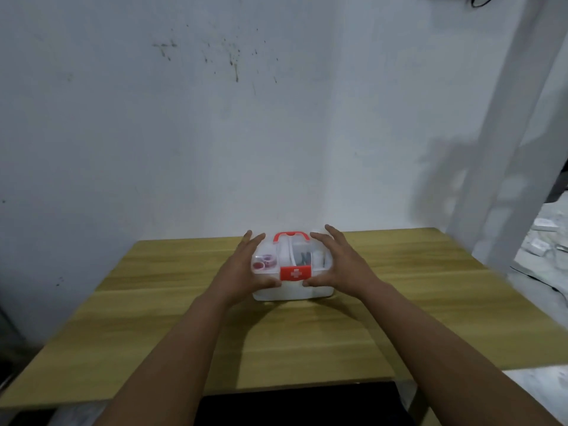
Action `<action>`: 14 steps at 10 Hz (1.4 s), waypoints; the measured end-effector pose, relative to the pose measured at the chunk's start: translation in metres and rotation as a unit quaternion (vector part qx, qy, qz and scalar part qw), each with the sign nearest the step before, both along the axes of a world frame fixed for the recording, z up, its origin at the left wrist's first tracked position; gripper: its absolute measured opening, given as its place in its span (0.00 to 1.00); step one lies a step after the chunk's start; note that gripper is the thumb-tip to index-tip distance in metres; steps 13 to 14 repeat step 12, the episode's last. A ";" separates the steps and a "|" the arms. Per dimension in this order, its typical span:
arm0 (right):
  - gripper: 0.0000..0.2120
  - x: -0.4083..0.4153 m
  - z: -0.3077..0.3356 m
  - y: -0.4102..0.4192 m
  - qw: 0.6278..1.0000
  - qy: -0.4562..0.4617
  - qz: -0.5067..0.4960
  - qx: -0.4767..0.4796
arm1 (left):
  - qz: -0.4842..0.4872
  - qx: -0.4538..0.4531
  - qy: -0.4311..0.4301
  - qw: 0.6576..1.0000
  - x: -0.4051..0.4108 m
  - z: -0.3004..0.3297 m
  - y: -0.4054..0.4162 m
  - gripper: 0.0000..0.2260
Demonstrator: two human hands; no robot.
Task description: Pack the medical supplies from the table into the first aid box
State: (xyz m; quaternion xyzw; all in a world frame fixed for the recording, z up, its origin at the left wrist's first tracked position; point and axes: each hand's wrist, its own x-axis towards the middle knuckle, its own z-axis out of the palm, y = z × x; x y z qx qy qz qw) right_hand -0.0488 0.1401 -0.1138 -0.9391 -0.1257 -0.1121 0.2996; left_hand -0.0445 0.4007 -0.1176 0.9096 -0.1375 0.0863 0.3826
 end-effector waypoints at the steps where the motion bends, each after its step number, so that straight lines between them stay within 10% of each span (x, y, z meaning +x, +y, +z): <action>1: 0.56 0.010 0.000 0.000 1.000 -0.002 -0.014 -0.013 | -0.016 0.005 -0.006 1.000 0.011 0.000 0.001 0.50; 9: 0.52 0.144 -0.023 0.001 0.993 -0.019 -0.016 0.119 | -0.004 0.041 -0.028 0.999 0.151 -0.008 -0.003 0.50; 14: 0.69 0.111 0.003 0.001 0.989 -0.011 -0.061 0.133 | 0.064 0.079 -0.034 0.994 0.121 0.018 -0.011 0.59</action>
